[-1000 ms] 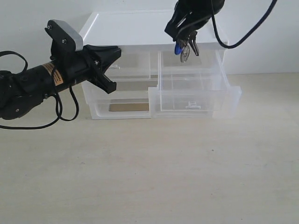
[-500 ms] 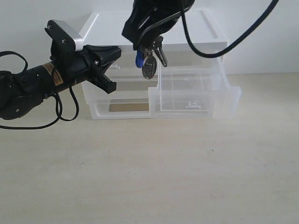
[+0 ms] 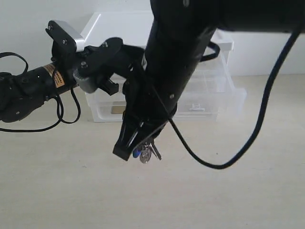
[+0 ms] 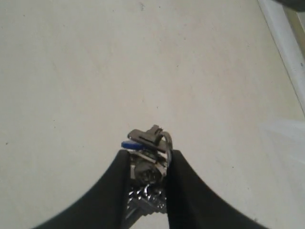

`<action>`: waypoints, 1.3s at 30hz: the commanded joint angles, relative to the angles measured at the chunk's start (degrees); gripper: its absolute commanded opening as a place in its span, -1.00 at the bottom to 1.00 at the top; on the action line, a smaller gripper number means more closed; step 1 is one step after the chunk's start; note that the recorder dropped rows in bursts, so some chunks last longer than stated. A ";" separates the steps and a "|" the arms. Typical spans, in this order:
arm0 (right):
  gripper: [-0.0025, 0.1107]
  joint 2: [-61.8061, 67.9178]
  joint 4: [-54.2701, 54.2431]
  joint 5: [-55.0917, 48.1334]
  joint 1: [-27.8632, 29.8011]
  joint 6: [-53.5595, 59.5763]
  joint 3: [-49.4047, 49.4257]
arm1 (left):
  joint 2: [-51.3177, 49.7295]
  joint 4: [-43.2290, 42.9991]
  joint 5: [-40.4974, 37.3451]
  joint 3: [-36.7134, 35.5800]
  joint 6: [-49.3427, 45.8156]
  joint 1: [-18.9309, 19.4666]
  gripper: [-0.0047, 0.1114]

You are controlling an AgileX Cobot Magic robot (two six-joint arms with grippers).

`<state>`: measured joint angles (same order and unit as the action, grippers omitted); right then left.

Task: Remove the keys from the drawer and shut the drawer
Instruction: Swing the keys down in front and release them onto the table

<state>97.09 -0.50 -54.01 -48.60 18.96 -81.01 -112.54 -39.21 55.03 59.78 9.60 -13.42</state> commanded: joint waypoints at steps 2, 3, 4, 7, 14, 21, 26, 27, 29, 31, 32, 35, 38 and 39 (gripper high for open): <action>-0.96 4.11 2.86 15.78 0.04 -0.23 6.10 | -0.93 5.12 -3.64 0.86 1.05 0.90 -0.84; -0.96 5.21 3.72 16.20 0.04 -0.23 6.10 | -0.93 5.12 -3.64 0.86 1.05 0.90 -0.84; -0.96 7.72 6.63 18.82 0.04 -0.77 6.10 | -0.93 5.11 -3.85 0.86 1.05 0.90 -0.84; -0.96 11.14 12.13 27.51 0.04 -4.01 5.96 | -0.93 5.11 -3.85 0.86 1.05 0.90 -0.84; -0.95 12.65 23.14 24.48 0.04 -12.50 4.31 | -0.93 5.11 -3.34 0.86 1.05 0.90 -0.84; -0.07 9.18 21.41 24.09 -0.07 -12.50 4.31 | -0.93 5.11 -3.34 0.86 1.05 0.90 -0.84; -0.06 4.21 18.98 23.74 -0.07 -12.50 4.31 | -0.93 5.11 -3.34 0.86 1.05 0.90 -0.84; -0.06 3.24 18.47 23.60 -0.07 -12.69 4.31 | -0.93 5.11 -3.34 0.86 1.05 0.90 -0.84; -0.09 0.54 16.49 22.62 -0.07 -13.88 4.31 | -0.93 5.11 -3.34 0.86 1.05 0.90 -0.84; -0.24 -2.24 14.04 20.88 -0.07 -14.01 4.31 | -0.93 5.11 -3.34 0.86 1.05 0.90 -0.84; -0.43 -3.79 13.12 19.45 -0.07 -14.01 4.31 | -0.93 5.11 -3.34 0.86 1.05 0.90 -0.84; -0.95 -8.08 12.73 14.64 -0.07 -14.15 4.41 | -0.93 5.11 -3.26 0.86 1.05 0.90 -0.84; -0.96 -11.65 11.52 13.54 -0.07 -14.15 6.82 | -0.93 5.11 -3.23 0.86 1.54 0.90 -0.84; -0.96 -13.28 11.52 14.28 -0.07 -14.41 8.89 | -0.93 5.11 -3.23 0.86 1.54 0.90 -0.84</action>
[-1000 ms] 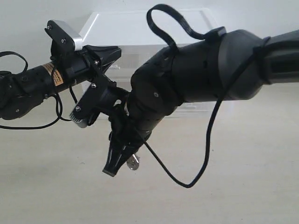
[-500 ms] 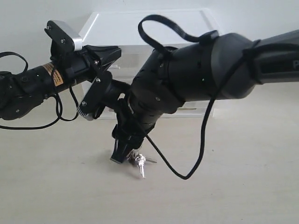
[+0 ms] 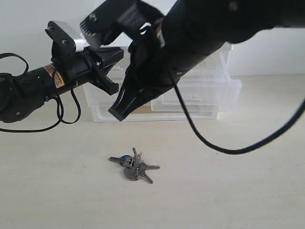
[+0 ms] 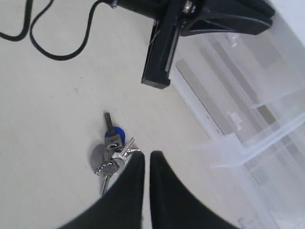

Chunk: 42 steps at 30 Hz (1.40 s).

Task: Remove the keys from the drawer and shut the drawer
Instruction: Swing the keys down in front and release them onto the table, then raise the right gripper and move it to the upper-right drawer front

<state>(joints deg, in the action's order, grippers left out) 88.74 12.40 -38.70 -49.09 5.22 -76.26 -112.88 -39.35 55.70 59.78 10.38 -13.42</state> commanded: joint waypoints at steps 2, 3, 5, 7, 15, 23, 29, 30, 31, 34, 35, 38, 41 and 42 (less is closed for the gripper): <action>-0.96 -8.61 -0.67 2.48 0.41 -3.26 10.18 | -0.59 5.25 -3.80 0.86 0.76 0.90 -0.84; -0.96 -10.73 0.60 6.27 0.41 -5.22 13.32 | -0.59 5.25 -3.55 0.86 0.76 0.90 -0.84; -0.96 -14.66 2.94 16.46 0.41 -10.04 21.41 | -0.59 5.25 -3.43 0.86 0.76 0.90 -0.84; -0.96 -18.45 4.46 27.04 0.52 -12.47 29.56 | -0.59 5.25 -3.28 0.86 0.76 0.90 -0.84; -0.96 -19.75 4.84 36.00 5.27 -13.23 40.20 | -0.59 4.15 -3.40 0.86 2.21 0.90 -0.84; -0.96 -11.12 3.41 50.08 19.77 -13.32 40.15 | -0.59 4.15 -3.29 0.86 2.48 0.90 -0.84; -0.96 -5.30 3.30 54.47 23.56 -11.55 37.77 | -0.59 4.15 -3.15 0.86 2.48 0.90 -0.84; -0.96 -4.44 3.03 54.88 23.95 -10.27 37.01 | -0.59 4.15 -3.15 0.86 2.48 0.90 -0.84; -0.96 -3.80 2.91 55.15 24.25 -9.73 36.31 | -0.59 4.15 -3.15 0.86 2.48 0.90 -0.84; -0.96 -2.13 2.66 54.67 25.27 -8.92 33.55 | -0.59 4.15 -3.15 0.86 2.48 0.90 -0.84; -0.96 -1.75 2.66 54.51 25.42 -8.36 32.72 | -0.59 4.15 -3.15 0.86 2.48 0.90 -0.84; -0.96 -1.74 2.23 53.59 25.93 -7.71 30.68 | -0.59 4.15 -3.06 0.86 2.31 0.90 -0.84; -0.96 -1.74 1.96 53.82 25.93 -6.18 29.20 | -0.59 4.15 -3.06 0.86 2.31 0.90 -0.84; -0.96 -1.74 1.80 53.82 25.93 -6.06 28.79 | -0.59 4.15 -3.06 0.86 2.31 0.90 -0.84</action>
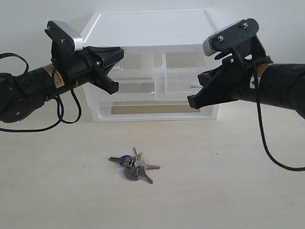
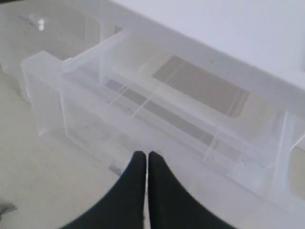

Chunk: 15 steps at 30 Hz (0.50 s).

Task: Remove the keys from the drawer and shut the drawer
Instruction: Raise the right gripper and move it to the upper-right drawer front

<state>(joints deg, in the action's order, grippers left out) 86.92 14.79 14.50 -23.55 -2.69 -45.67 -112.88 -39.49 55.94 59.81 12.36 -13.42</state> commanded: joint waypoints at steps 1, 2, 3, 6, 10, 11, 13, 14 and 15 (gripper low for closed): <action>-0.96 0.08 -0.72 0.51 0.40 1.92 -2.02 | -0.59 4.28 -3.29 0.83 0.19 0.90 -0.84; -0.96 0.08 -1.01 0.62 0.40 2.20 -2.11 | -0.59 4.28 -3.29 0.83 0.19 0.90 -0.84; -0.96 0.42 -1.22 0.52 0.40 2.28 -2.35 | -0.59 4.28 -3.29 0.83 0.19 0.90 -0.84; -0.96 2.08 -1.58 1.52 0.40 3.06 -2.43 | -0.59 4.28 -3.29 0.83 0.19 0.90 -0.84; -0.96 5.76 -2.59 6.35 1.76 3.63 -2.43 | -0.59 4.28 -3.29 0.83 0.19 0.90 -0.84; -0.96 6.50 -2.83 8.08 2.03 3.63 -2.43 | -0.59 4.28 -3.29 0.83 0.19 0.90 -0.84; -0.96 8.13 -4.77 12.12 3.11 4.15 -2.43 | -0.59 4.28 -3.29 0.83 0.19 0.90 -0.84; -0.96 8.67 -6.09 13.95 3.50 4.91 -2.43 | -0.59 4.28 -3.29 0.83 0.19 0.90 -0.84; -0.96 9.21 -8.04 15.53 3.73 5.84 -2.43 | -0.59 4.28 -3.29 0.83 0.19 0.90 -0.84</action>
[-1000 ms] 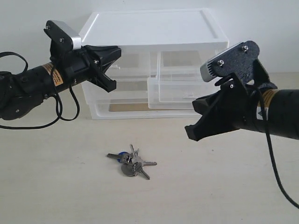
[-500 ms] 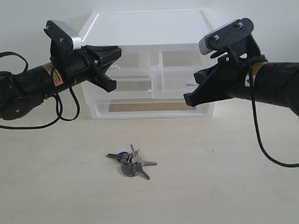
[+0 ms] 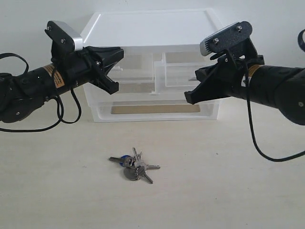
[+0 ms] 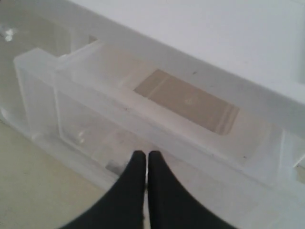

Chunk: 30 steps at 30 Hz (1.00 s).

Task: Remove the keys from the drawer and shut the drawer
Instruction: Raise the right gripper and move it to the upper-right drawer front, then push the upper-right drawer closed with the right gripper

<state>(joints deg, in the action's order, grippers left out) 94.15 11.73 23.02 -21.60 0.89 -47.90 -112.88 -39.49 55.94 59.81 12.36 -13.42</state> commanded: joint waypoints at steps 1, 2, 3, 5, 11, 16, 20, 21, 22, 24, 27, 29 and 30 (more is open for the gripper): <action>-0.96 2.44 -6.64 8.57 2.06 3.49 -0.20 | -0.59 4.28 -3.29 0.83 0.19 0.90 -0.84; -0.96 2.55 -7.90 9.70 2.20 4.55 -0.20 | -0.59 4.28 -3.29 0.83 0.19 0.90 -0.84; -0.96 3.06 -9.40 11.44 2.44 5.56 -0.20 | -0.59 4.28 -3.29 0.83 0.19 0.90 -0.84; -0.96 3.67 -9.82 13.45 2.55 5.68 -0.36 | -0.59 4.28 -3.29 0.83 0.19 0.90 -0.84; -0.96 6.59 -9.72 14.06 2.55 3.48 -2.59 | -0.59 4.28 -3.29 0.83 0.19 0.90 -0.84; -0.96 9.16 -9.52 14.19 2.55 3.02 -5.11 | -0.59 4.28 -3.29 0.83 0.19 0.90 -0.84; -0.96 10.50 -9.52 13.97 2.55 2.39 -6.96 | -0.59 4.28 -3.29 0.83 0.02 0.90 -0.84; -0.96 10.86 -9.52 13.97 2.55 2.40 -7.46 | -0.59 4.28 -3.29 0.83 0.02 0.90 -0.84; -0.96 11.02 -9.52 14.38 2.55 2.40 -7.92 | -0.59 4.28 -3.29 0.83 0.02 0.90 -0.84; -0.96 11.67 -9.52 14.68 2.55 2.51 -8.79 | -0.59 4.28 -3.29 0.83 0.02 0.90 -0.84; -0.96 11.93 -9.52 14.18 2.55 2.40 -9.32 | -0.59 4.28 -3.29 0.83 0.02 0.90 -0.84; -0.96 11.69 -8.67 11.91 2.41 2.12 -9.32 | -0.59 4.28 -3.29 0.83 0.02 0.90 -0.84; -0.96 11.40 -7.54 10.27 2.41 1.99 -9.32 | -0.59 4.28 -3.29 0.83 0.02 0.90 -0.84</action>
<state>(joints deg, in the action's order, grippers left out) 105.42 5.53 35.09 -19.95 3.66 -55.41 -112.88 -39.49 56.05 59.90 12.36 -13.42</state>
